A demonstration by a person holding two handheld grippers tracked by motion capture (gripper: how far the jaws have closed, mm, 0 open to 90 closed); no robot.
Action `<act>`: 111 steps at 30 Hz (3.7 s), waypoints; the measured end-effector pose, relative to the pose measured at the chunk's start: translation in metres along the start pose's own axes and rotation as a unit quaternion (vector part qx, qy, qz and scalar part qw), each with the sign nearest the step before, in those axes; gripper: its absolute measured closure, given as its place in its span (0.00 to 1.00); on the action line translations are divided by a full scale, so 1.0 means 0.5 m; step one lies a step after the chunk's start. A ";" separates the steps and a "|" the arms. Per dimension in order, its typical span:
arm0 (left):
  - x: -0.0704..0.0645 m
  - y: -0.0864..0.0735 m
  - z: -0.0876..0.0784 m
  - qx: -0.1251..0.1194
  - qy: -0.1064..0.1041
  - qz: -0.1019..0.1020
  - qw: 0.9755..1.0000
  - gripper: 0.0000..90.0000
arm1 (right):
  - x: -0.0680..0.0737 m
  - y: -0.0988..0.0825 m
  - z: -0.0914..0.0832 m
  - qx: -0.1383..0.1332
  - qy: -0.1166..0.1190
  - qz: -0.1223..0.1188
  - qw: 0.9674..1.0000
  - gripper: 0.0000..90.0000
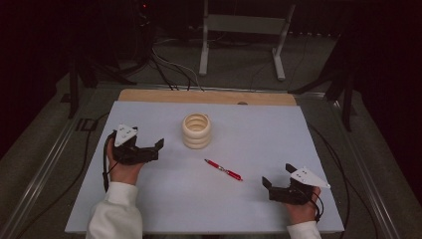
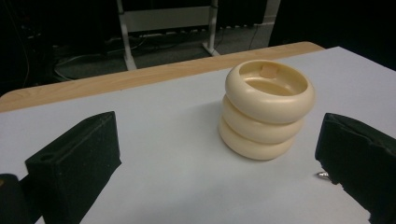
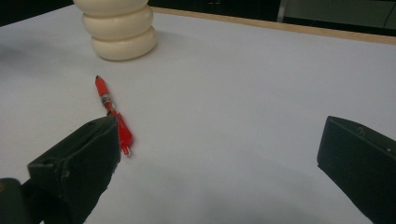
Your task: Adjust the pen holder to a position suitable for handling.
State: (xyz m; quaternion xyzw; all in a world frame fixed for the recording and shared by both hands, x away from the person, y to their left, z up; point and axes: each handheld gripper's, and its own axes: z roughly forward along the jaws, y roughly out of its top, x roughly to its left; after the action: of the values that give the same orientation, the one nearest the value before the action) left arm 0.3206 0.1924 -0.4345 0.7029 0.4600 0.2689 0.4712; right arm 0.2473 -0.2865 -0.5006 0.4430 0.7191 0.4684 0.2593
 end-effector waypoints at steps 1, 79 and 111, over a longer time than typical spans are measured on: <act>-0.002 0.002 0.006 0.003 -0.001 0.001 1.000 0.01 | 0.001 0.000 0.000 0.000 0.000 -0.001 1.000 0.00; -0.072 0.066 0.293 0.124 0.023 -0.048 0.991 0.26 | -0.002 0.000 0.006 0.007 0.005 -0.003 1.000 0.00; -0.062 0.066 0.276 0.127 0.013 -0.052 0.990 0.85 | -0.004 0.000 0.006 0.009 0.004 -0.001 1.000 0.00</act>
State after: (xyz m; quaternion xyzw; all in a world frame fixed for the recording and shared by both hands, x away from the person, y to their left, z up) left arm 0.4320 0.1028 -0.4593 0.7284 0.5330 0.1925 0.3852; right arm 0.2504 -0.2868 -0.5021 0.4427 0.7247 0.4636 0.2529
